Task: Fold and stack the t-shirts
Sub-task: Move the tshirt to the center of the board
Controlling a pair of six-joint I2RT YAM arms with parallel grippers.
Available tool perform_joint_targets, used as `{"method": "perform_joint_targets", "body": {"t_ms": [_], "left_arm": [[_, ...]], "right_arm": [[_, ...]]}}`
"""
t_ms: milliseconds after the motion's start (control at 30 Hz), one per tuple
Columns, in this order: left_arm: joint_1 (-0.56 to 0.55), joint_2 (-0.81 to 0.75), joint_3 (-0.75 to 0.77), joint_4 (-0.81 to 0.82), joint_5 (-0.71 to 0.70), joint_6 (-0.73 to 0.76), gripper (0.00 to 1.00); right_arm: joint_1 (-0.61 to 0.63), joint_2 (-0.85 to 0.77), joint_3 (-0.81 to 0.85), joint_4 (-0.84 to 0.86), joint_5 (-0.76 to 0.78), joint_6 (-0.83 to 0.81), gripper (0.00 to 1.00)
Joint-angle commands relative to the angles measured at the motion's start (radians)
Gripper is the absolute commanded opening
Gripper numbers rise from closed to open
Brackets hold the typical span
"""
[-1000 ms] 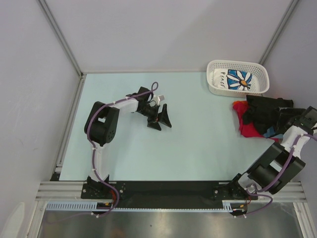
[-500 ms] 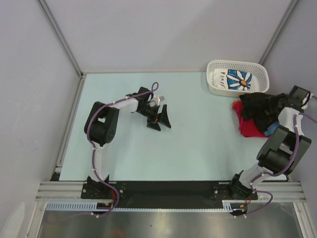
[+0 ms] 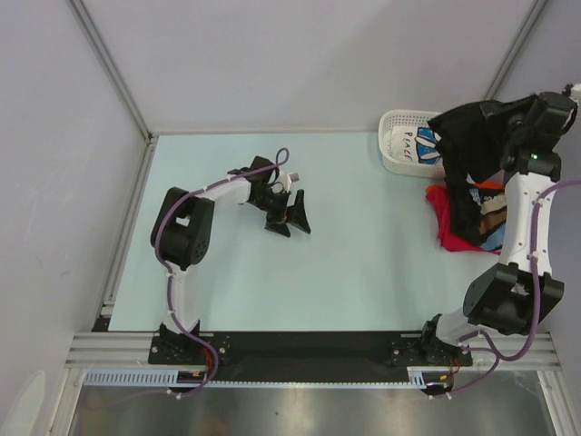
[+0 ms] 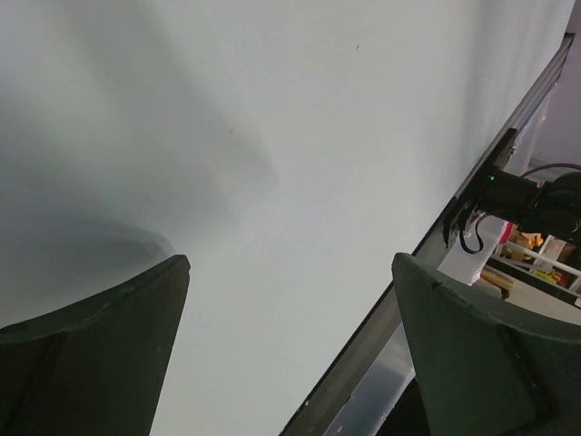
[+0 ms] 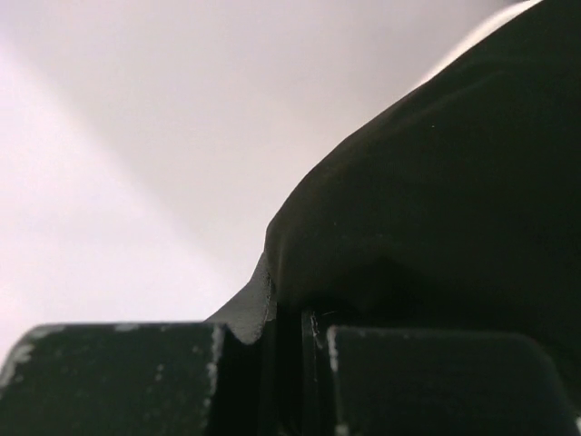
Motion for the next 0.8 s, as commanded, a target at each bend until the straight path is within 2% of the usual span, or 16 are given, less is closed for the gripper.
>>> {"method": "perform_joint_targets", "body": {"t_ms": [0,200,333,433,567,733,767], "left_arm": [[0.001,-0.097,0.006,0.008,-0.028,0.039,1.0],[-0.003,-0.129,0.021,-0.021,-0.093,0.04,1.0],[0.014,-0.193,0.073,-0.04,-0.25,0.034,1.0],[0.049,-0.267,0.078,0.002,-0.3,-0.006,1.0],[0.063,-0.302,0.089,0.013,-0.33,-0.016,1.0],[0.063,-0.331,0.06,-0.011,-0.36,-0.024,1.0],[0.063,-0.34,0.055,-0.008,-0.366,-0.023,1.0]], "right_arm": [[0.125,-0.033,0.069,0.03,-0.031,-0.011,0.0],[0.286,-0.025,0.008,0.055,-0.036,-0.017,0.0],[0.363,-0.004,-0.064,0.108,-0.044,-0.008,0.0],[0.42,0.079,-0.048,0.159,-0.054,0.015,0.0],[0.48,0.235,0.096,0.226,-0.11,0.061,0.0],[0.576,0.43,0.415,0.173,-0.189,0.066,0.0],[0.586,0.46,0.431,0.174,-0.2,0.064,0.0]]}}
